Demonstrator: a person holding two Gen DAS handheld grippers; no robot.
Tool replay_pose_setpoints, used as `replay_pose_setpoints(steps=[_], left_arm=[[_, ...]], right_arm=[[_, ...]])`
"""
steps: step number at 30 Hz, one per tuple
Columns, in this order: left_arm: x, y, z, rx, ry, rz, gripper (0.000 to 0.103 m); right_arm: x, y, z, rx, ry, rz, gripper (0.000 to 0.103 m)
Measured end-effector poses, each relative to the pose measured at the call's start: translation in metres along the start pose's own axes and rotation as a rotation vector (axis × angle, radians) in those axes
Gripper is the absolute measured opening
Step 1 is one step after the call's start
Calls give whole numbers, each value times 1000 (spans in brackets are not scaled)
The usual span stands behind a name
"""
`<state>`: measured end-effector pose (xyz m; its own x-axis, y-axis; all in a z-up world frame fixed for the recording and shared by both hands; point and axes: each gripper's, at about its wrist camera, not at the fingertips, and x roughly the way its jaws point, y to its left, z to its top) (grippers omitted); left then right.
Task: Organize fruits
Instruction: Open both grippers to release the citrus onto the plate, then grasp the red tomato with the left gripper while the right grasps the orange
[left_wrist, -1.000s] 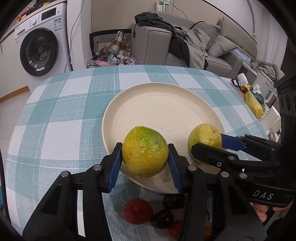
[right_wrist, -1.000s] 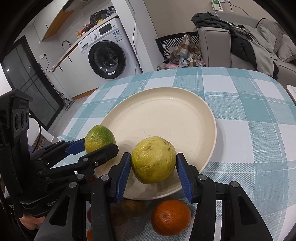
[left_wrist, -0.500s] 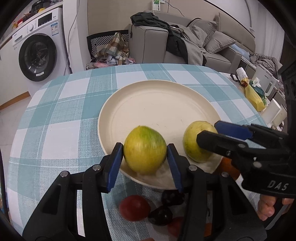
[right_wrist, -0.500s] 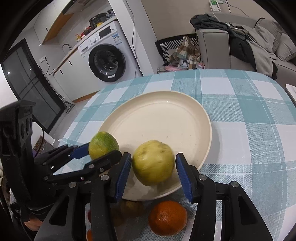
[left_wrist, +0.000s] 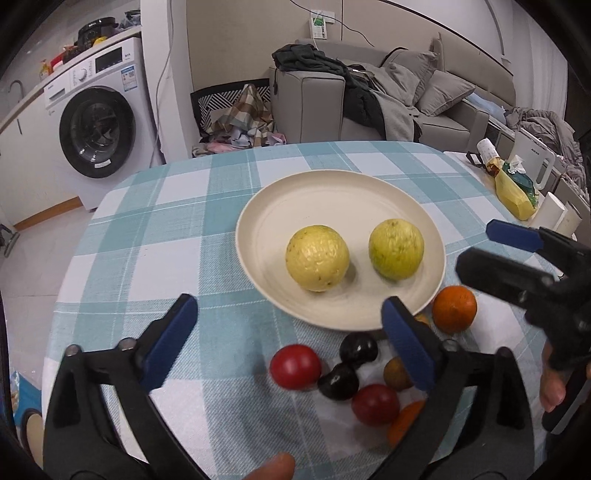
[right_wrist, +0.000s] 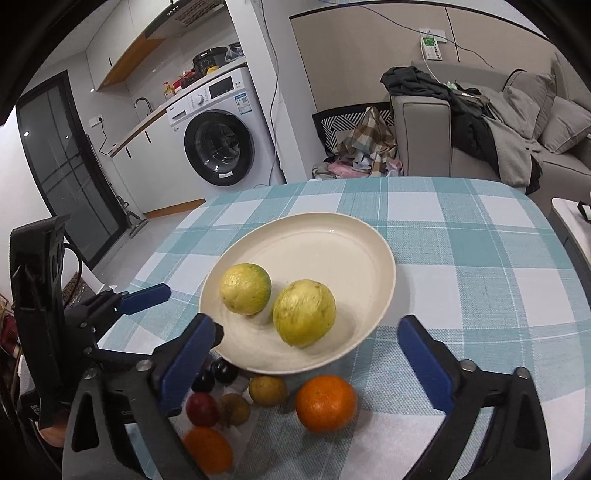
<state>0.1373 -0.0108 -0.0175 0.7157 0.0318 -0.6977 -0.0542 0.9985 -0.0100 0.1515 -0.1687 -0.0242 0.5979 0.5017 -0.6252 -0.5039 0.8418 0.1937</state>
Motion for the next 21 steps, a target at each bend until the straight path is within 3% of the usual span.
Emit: replay_pose_setpoints(steps=[11,21], left_arm=[[-24,14,-26,-48,-43,6,102],[-40,27,-44,-96,-65,-15,102]], right_arm=[[-20,-2,-16,-56,-51,25,103],[-25,0,-30,-127,-34,34,103]])
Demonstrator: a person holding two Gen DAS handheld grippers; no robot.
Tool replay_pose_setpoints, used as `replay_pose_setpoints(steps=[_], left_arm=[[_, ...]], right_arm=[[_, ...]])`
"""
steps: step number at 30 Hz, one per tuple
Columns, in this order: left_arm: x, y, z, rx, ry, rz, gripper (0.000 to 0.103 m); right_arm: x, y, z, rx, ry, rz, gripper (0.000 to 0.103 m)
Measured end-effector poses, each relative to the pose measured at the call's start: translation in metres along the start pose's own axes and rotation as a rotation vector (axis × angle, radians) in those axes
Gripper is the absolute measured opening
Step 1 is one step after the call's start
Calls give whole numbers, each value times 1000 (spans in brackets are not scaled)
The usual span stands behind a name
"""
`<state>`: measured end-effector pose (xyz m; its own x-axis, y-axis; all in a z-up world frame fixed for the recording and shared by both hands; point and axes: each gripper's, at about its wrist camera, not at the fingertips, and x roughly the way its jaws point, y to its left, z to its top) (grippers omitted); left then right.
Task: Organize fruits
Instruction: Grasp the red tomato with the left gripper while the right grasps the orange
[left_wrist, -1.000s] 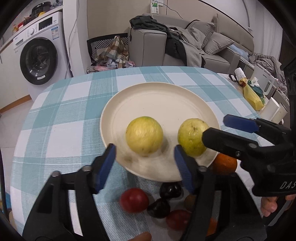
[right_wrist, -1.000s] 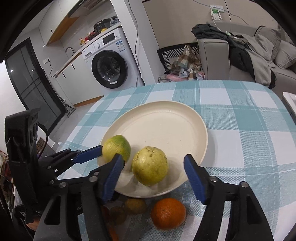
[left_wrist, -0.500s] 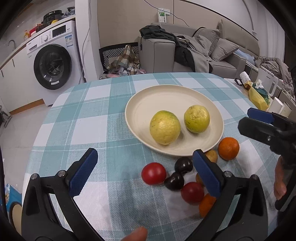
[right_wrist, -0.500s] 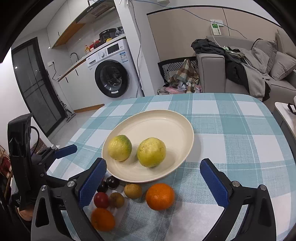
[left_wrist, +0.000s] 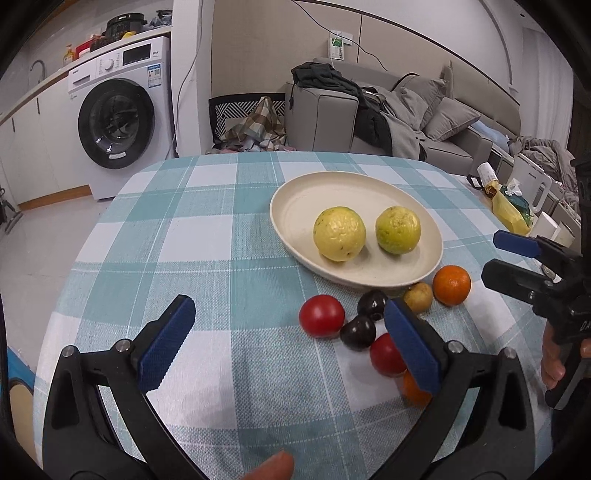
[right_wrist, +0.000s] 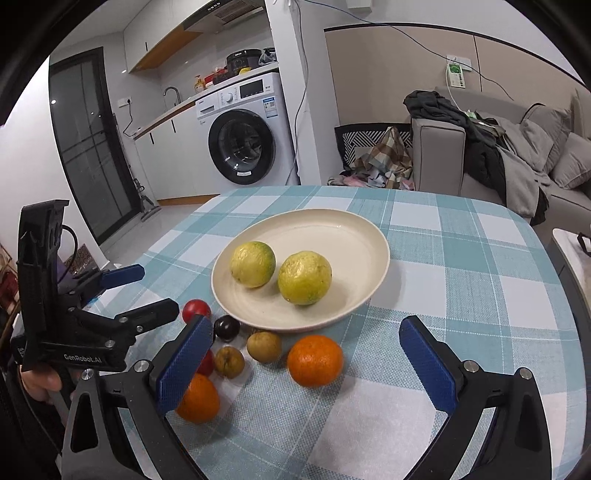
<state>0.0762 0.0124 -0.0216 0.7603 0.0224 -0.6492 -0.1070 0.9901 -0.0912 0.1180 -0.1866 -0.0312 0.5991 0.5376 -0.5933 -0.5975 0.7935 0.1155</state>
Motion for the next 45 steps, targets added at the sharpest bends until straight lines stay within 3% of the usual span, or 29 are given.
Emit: replay_pose_setpoints(steps=[13,26,30,34,45], left_arm=[[15,3,-7,-14,48,-12,102],[29,2,-3,-10,94,3,102],[34,3,-3,-16,112,-1,101],[38,7,-3,-33,130,-11,100],[45,5,0,-42,148,-72,82]], right_arm=[[19,-6,-11,35,99,8,103],[27,-17,-17,88,144,29,102],[29,-18,-17,89,153,32,99],[34,-18,-19,93,176,42,87],[40,-18,-21,101,195,68,73]])
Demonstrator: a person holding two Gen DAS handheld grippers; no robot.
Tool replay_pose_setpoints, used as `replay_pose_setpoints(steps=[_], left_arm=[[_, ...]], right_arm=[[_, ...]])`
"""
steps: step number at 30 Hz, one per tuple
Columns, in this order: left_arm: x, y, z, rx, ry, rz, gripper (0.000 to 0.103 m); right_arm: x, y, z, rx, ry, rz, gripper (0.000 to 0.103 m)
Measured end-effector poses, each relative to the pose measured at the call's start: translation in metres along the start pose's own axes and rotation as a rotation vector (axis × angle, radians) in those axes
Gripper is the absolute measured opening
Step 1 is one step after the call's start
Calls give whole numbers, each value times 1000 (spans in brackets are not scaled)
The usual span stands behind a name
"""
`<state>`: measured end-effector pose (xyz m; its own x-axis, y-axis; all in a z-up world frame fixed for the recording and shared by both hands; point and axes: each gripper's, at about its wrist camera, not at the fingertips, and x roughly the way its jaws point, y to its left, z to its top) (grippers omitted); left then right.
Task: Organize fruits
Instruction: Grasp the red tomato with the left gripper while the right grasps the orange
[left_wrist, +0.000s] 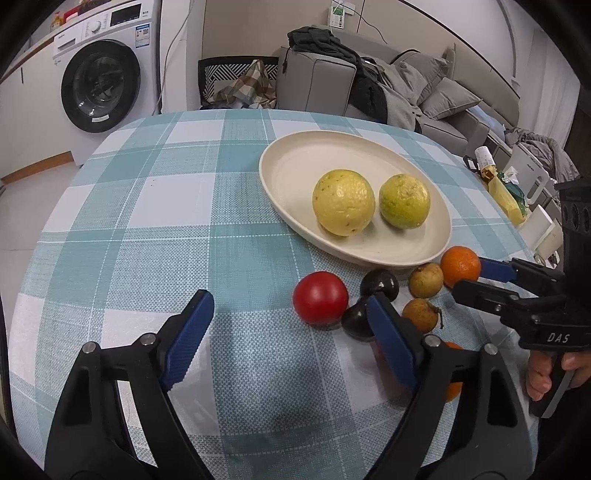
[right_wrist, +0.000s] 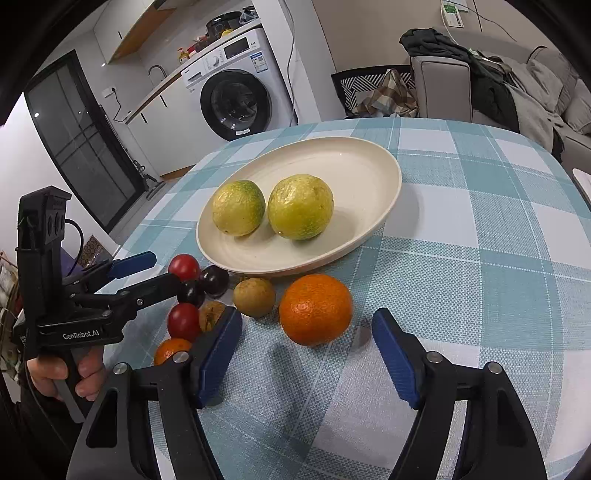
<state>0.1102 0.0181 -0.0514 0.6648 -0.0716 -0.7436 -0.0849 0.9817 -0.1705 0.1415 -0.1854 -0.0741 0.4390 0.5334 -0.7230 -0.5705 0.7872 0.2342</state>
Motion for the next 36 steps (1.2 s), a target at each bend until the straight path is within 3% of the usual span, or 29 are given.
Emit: replay_pose_setpoints(steps=[5,12,28,31,33,36], left_arm=[[0,1,0,-14,-1,-36,72],[-2,0,1,-19,-7,-68,60],[1,8,4,-48,5,-72,50],[3,8,4,-49,7,-89,44],[3,7,4,-51,10,-118,32],[1,4,4,-36,7,-127,28]], right_arm=[[0,1,0,-2,-1,-3,64],[0,0,0,-1,-6,1,61],[-2,-4,2,9,-19,-2,55],[-2,-3,2,9,-18,-1,54],[-2,-3,2,11,-14,-1,52],[0,-4,3,17,-11,2,51]])
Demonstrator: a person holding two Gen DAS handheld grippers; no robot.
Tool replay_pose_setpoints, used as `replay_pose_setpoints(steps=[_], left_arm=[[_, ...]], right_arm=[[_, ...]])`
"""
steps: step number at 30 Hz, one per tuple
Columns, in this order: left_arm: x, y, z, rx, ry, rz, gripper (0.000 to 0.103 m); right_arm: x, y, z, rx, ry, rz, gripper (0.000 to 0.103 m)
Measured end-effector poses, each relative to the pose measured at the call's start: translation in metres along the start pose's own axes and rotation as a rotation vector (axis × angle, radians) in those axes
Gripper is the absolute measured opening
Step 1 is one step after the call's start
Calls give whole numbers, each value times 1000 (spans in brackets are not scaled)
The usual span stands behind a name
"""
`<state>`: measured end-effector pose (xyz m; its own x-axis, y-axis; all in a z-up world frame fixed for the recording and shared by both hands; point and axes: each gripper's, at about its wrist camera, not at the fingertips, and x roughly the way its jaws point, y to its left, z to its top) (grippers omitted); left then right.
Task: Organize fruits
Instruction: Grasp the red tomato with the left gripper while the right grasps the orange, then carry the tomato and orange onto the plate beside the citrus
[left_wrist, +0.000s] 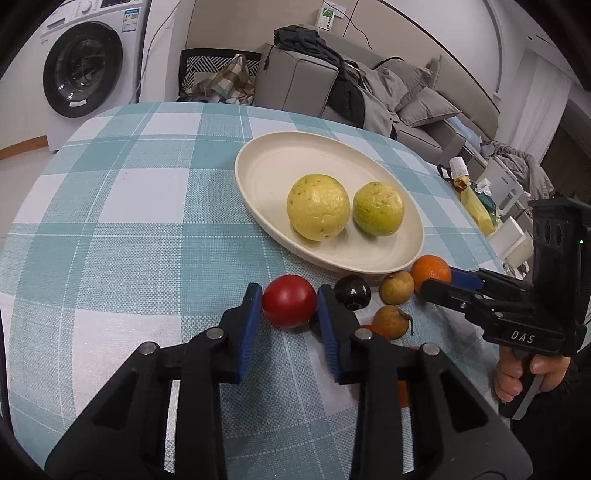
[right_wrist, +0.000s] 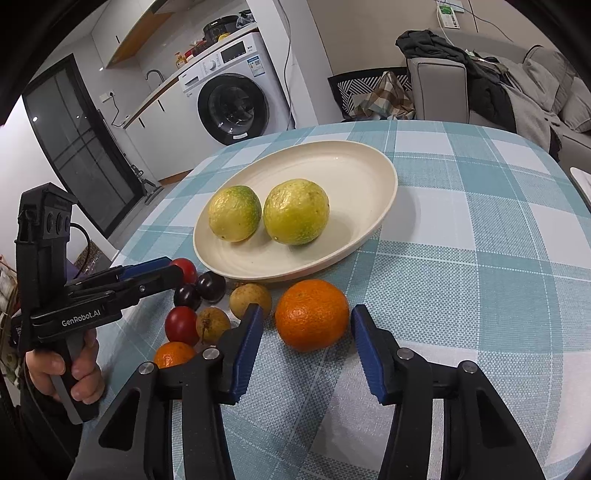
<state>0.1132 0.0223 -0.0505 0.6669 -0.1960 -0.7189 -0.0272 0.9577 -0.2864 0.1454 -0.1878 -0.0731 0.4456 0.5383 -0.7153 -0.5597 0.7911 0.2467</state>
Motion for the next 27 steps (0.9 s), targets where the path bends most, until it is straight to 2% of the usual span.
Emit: replay_pose_setpoints(steps=[9,14,19,23,27], left_arm=[[-5,3,1,-14,-22,-5,22],[-8,2,1,-11,-34,-4,19],[-8,4,1,-22,-24,-17,20],[-2,6,2,-40,-3,-20,28],[3,4,2,-39,12,-25,28]], right_arm=[[3,-2,1,14,2,-5,42],[2,0,0,2,-3,-13,41],[2,0,-1,1,-2,-13,40],[1,0,-1,0,-1,-13,40],[2,0,-1,1,-2,-13,41]])
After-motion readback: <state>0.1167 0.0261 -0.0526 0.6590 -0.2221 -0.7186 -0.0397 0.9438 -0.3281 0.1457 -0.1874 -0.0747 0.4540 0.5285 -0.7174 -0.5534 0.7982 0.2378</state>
